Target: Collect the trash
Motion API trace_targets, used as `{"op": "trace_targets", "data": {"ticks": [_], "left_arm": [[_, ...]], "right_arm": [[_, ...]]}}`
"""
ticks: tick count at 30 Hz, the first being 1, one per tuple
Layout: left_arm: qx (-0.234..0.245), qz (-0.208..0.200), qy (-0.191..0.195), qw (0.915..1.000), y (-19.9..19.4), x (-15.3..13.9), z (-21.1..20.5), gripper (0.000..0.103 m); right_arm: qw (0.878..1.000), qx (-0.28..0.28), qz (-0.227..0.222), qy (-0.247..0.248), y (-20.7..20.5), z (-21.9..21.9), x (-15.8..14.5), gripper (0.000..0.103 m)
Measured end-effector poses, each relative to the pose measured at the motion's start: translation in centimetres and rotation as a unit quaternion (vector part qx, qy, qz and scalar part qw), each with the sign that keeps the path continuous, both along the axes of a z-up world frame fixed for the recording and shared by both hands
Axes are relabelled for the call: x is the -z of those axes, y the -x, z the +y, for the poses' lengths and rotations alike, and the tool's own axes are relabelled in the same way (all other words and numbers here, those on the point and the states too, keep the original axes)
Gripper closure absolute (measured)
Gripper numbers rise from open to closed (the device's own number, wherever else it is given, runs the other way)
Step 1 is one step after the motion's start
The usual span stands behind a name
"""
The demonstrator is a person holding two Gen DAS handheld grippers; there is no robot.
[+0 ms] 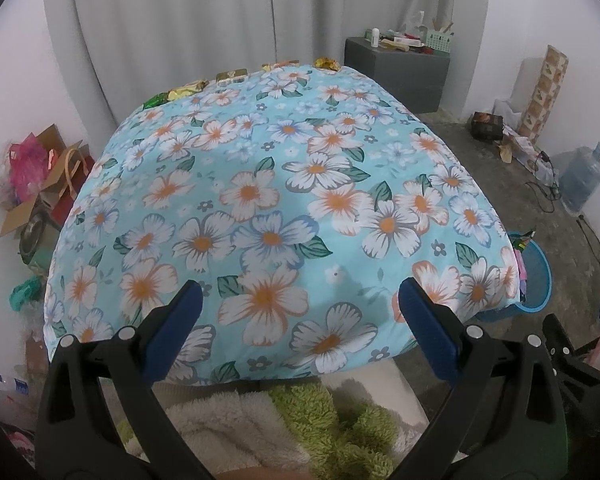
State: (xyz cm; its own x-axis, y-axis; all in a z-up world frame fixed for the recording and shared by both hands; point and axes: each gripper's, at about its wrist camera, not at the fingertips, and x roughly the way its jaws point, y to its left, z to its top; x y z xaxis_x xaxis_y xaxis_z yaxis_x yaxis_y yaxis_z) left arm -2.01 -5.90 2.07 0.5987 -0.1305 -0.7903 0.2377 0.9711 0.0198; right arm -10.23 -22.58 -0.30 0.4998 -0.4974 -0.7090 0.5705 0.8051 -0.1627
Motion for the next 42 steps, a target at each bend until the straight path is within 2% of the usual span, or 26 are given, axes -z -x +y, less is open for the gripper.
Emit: {"op": "trace_targets", "data": {"ticks": [42], "left_arm": [[-0.002, 0.002, -0.007, 1.0, -0.03, -0.07, 0.03, 0.009]], "right_arm": [[1.0, -0.01, 0.0, 0.001, -0.08, -0.17, -0.32, 0.006]]}}
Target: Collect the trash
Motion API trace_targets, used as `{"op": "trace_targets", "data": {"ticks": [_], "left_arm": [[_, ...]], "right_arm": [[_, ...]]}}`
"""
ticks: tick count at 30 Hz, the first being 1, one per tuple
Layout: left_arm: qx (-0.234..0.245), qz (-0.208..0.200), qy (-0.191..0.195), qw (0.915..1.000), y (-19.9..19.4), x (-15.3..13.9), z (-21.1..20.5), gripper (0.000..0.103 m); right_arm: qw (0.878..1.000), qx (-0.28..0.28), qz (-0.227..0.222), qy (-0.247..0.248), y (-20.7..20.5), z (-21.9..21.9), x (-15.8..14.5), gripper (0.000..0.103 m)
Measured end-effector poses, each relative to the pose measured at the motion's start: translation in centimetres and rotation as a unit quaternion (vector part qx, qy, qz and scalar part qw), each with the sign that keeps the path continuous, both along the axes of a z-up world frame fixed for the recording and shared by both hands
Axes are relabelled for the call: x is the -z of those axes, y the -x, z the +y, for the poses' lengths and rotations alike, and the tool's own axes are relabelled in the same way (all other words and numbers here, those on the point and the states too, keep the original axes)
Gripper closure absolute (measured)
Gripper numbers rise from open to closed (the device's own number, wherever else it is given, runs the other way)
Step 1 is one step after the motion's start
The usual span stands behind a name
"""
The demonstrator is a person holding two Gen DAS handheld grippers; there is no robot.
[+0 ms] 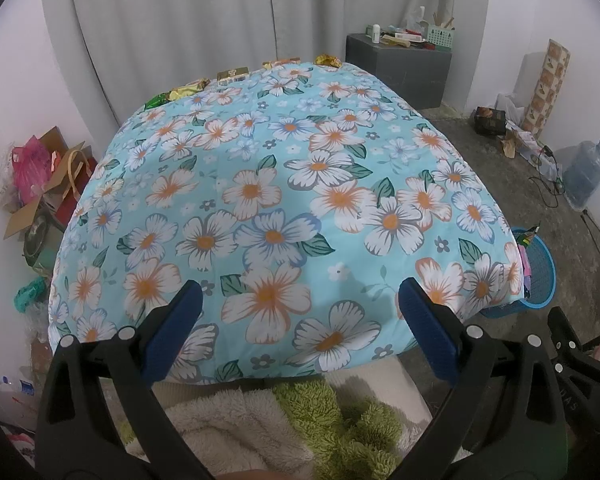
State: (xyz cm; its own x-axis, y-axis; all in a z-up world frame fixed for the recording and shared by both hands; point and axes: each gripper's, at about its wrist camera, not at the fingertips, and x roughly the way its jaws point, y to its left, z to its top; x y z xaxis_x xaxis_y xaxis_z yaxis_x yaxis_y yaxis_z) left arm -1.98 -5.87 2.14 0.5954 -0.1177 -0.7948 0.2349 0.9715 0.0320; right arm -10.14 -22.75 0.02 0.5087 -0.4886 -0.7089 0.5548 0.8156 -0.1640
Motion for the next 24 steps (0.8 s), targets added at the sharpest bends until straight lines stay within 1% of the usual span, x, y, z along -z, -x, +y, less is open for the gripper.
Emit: {"op": "trace_targets", "data": {"ticks": [24], "left_arm": [[0.001, 0.002, -0.002, 1.0, -0.09, 0.14, 0.26, 0.009]], "right_arm": [[1.0, -0.001, 0.0, 0.0, -0.13, 0.06, -0.13, 0.006]]}}
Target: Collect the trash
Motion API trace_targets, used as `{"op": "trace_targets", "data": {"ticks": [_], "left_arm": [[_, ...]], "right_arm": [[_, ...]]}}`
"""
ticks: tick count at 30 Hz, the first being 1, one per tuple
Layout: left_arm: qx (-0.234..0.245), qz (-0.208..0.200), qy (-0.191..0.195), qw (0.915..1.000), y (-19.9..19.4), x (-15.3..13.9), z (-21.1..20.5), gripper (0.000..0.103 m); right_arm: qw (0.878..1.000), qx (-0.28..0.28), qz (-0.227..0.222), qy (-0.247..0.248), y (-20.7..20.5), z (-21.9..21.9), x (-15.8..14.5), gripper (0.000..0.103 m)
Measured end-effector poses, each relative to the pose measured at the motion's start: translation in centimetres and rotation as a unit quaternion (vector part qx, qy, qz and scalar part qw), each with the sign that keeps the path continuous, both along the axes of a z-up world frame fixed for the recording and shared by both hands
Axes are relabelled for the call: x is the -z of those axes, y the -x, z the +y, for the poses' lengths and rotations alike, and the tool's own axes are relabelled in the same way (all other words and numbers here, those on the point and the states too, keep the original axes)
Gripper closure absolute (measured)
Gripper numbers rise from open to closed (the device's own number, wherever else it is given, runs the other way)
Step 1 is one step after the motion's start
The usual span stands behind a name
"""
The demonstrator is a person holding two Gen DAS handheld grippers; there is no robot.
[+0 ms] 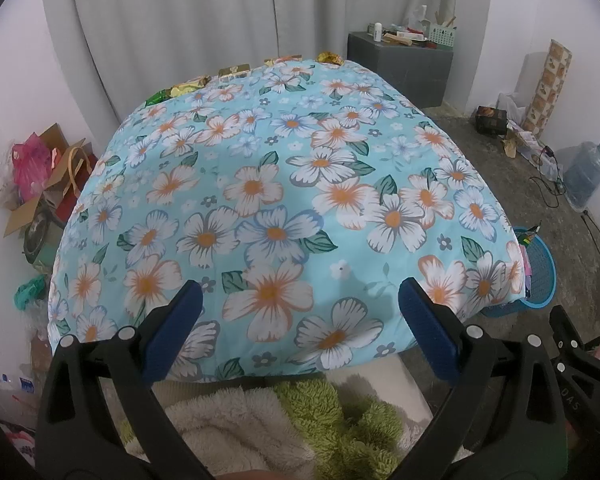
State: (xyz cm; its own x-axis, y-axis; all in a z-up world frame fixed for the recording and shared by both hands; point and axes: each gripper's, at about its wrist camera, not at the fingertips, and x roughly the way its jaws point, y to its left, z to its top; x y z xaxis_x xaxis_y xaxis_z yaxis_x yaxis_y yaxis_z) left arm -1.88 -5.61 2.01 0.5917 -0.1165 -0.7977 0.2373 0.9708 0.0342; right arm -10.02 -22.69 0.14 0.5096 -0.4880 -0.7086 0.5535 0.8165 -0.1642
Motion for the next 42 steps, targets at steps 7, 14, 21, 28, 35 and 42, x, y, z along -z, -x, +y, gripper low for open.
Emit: {"op": "trace_targets", "data": {"ticks": [7, 14, 21, 28, 35, 42], "left_arm": [[0.0, 0.001, -0.001, 1.0, 0.0, 0.04, 0.09, 0.009], [0.0, 0.001, -0.001, 1.0, -0.06, 0.05, 0.09, 0.009], [0.001, 0.001, -0.001, 1.0, -0.09, 0.06, 0.13, 0.009], [0.002, 0.002, -0.002, 1.0, -0.09, 0.09, 0.21, 0.009], [0.002, 0.003, -0.002, 1.0, -0.07, 0.16, 0.23, 0.009], [0.002, 0.002, -0.002, 1.0, -0.09, 0.09, 0.16, 0.009]], "right_arm": [[1.0, 0.0, 0.0, 0.0, 0.03, 0.01, 0.01, 0.006], [1.0, -0.001, 0.0, 0.0, -0.05, 0.03, 0.01, 0.006], [1.0, -0.001, -0.001, 0.001, -0.1, 0.03, -0.04, 0.006], [1.0, -0.001, -0.001, 0.0, -0.09, 0.11, -0.02, 0.006], [1.0, -0.001, 0.0, 0.0, -0.11, 0.16, -0.02, 0.006], [1.0, -0.001, -0.001, 0.0, -0.08, 0.16, -0.04, 0.006]]}}
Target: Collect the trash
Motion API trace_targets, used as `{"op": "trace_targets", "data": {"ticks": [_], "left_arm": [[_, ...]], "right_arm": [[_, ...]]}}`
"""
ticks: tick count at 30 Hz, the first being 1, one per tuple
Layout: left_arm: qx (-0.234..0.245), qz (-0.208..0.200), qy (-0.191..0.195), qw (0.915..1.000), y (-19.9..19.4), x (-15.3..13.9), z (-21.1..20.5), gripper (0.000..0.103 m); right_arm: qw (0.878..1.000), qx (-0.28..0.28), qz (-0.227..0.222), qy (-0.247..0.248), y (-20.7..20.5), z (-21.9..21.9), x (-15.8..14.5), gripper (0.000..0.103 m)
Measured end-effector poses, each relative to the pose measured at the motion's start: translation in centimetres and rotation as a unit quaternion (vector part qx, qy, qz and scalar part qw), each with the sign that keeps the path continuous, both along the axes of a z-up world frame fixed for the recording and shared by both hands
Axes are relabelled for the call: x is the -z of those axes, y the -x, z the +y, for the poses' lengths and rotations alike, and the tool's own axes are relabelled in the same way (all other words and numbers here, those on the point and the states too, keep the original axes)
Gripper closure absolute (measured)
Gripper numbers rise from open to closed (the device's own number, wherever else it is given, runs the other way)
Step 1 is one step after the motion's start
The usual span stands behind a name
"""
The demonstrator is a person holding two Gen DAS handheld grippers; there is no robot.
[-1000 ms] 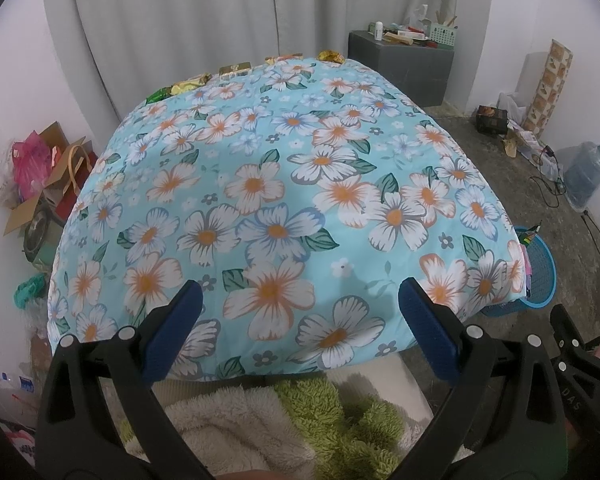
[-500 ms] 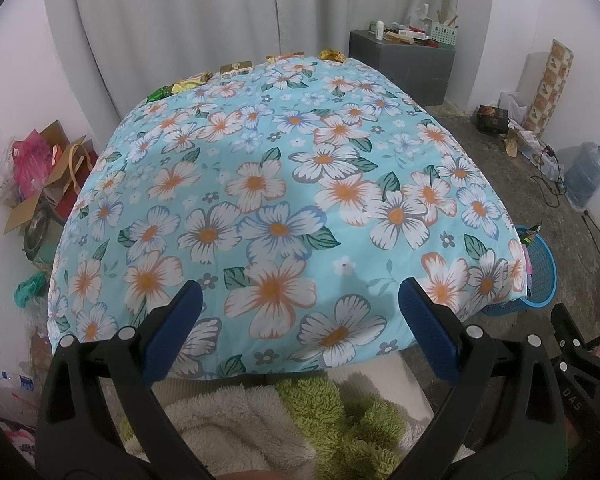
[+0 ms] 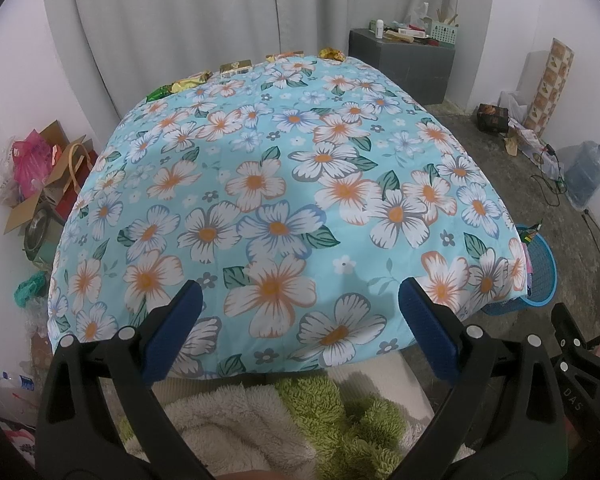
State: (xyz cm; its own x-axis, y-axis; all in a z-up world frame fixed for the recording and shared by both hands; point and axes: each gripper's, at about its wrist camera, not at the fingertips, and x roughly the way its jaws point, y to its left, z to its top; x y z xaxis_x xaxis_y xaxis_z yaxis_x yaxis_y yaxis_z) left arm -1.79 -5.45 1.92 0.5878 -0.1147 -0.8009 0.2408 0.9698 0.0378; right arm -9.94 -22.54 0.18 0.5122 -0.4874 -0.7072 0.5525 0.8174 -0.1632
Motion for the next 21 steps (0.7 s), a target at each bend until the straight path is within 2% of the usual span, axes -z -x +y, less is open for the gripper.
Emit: {"op": "trace_targets", "data": {"ticks": [21], "left_arm": [[0.001, 0.001, -0.001, 1.0, -0.07, -0.15, -0.03, 0.009]], "right_arm": [[1.0, 0.001, -0.001, 0.0, -0.08, 0.14, -0.06, 0.006]]}}
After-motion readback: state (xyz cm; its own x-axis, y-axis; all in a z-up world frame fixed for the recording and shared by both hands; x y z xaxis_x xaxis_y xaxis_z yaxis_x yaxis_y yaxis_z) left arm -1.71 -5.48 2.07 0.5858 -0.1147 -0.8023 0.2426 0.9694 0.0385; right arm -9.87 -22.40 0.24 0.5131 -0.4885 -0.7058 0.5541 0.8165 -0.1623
